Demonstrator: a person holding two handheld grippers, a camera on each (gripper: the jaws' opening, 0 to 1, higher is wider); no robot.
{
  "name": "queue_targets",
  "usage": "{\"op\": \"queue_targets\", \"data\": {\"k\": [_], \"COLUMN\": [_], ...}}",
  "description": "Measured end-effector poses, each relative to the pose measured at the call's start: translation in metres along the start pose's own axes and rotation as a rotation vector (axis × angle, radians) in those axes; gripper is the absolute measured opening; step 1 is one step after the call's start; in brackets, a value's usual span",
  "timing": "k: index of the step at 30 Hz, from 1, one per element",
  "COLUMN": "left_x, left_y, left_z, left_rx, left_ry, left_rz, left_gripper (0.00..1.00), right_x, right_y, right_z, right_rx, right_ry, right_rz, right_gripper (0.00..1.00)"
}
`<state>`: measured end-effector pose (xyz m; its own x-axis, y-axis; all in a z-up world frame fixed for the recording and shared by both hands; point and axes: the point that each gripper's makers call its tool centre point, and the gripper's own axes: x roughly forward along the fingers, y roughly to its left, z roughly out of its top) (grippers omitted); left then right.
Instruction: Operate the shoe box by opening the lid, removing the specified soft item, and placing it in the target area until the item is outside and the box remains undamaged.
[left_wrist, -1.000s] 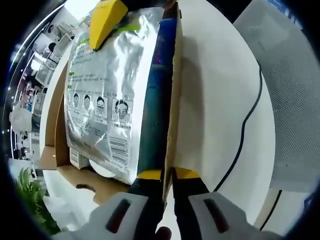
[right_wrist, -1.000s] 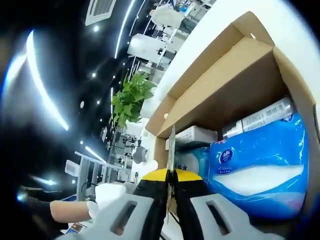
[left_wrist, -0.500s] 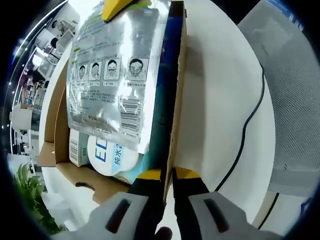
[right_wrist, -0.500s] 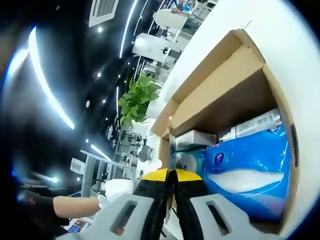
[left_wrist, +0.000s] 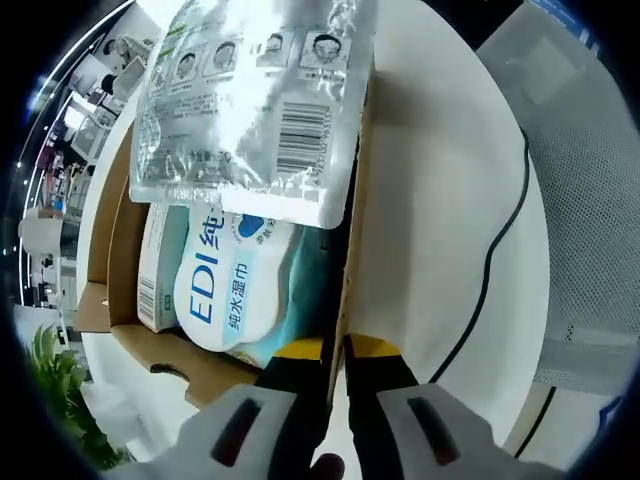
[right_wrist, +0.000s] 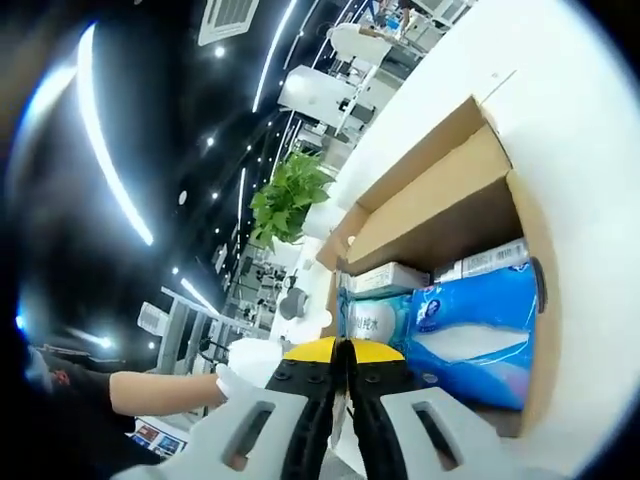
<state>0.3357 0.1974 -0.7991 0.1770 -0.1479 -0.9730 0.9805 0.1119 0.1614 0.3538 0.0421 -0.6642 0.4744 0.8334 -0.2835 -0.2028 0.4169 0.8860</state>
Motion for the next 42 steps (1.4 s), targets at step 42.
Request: {"op": "queue_targets", "data": {"k": [42], "left_x": [0.000], "left_y": [0.003], "left_z": [-0.002], "left_rx": [0.018], "left_ry": [-0.010], "left_rz": [0.016], "left_gripper": [0.06], "right_x": [-0.108], "right_y": [0.016], "right_z": [0.003], "right_rx": [0.059], "right_ry": [-0.203], "right_rz": [-0.015], "right_gripper": [0.00]}}
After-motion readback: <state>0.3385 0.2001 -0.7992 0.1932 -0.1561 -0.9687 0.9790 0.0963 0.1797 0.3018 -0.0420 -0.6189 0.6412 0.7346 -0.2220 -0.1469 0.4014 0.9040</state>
